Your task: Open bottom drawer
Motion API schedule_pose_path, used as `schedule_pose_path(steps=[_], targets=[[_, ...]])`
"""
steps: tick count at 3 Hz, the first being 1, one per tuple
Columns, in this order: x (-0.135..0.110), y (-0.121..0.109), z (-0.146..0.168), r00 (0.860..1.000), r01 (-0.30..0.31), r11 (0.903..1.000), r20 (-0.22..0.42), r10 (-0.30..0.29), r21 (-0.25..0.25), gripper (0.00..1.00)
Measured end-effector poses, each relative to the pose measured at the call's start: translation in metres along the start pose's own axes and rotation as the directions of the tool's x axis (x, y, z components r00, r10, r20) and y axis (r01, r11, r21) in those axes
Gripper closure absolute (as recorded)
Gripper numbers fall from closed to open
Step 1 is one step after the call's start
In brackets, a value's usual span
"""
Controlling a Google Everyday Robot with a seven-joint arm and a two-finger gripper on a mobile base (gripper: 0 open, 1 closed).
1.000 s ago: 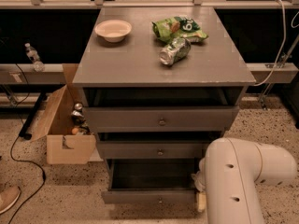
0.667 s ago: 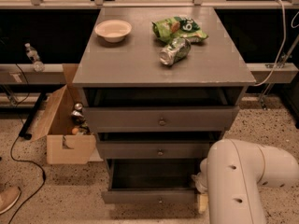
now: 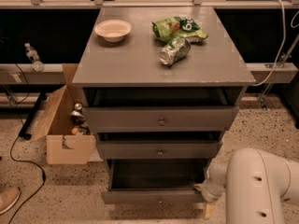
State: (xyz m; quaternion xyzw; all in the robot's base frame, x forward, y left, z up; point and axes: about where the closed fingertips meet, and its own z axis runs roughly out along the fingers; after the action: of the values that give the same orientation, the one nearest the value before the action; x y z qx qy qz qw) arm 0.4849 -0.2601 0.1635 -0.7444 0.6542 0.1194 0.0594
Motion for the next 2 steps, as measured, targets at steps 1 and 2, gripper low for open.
schedule_pose_path(steps=[1,2], targets=[[0.0042,0.0125,0.0005,1.0,0.021,0.999,0.01,-0.021,-0.04,0.38],[0.0075,0.0213,0.0017,1.0,0.021,0.9974,0.009,-0.02,-0.069,0.61]])
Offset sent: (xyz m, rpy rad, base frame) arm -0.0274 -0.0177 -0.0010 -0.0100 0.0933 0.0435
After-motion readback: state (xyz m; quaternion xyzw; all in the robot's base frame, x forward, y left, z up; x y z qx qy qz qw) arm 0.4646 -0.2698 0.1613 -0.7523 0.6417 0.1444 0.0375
